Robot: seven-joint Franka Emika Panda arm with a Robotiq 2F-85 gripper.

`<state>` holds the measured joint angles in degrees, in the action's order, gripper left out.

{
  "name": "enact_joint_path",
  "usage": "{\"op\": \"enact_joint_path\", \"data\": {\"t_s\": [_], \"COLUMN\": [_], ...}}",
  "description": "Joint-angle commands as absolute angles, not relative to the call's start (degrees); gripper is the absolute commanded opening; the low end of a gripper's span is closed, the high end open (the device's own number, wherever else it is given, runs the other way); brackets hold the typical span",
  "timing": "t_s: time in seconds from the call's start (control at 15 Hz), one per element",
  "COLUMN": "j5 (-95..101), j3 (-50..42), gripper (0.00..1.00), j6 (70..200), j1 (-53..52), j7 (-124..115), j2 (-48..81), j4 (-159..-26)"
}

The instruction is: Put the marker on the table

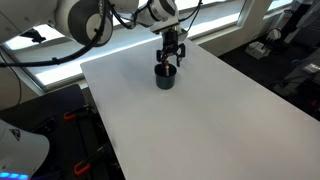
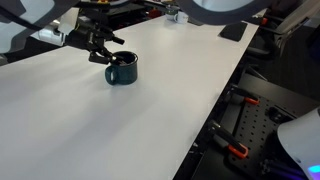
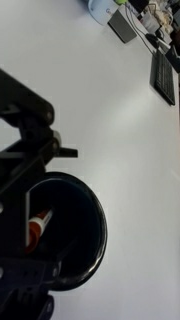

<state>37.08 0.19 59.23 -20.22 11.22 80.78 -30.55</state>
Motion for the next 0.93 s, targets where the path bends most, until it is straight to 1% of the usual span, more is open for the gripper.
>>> {"op": "enact_joint_path", "data": {"t_s": [0.0, 0.27, 0.4, 0.87], "j5": [37.85, 37.83, 37.9, 38.05], "j3": [-0.11, -0.02, -0.09, -0.16], "gripper": [0.45, 0.13, 0.0, 0.0], "j6": [60.74, 61.83, 62.08, 62.8], "j1": [-20.54, -20.54, -20.56, -20.61], "j7": [13.16, 13.53, 14.25, 14.85], "j2": [81.33, 81.26, 81.22, 81.15], "j4": [-29.31, -29.46, -29.5, -29.61]}}
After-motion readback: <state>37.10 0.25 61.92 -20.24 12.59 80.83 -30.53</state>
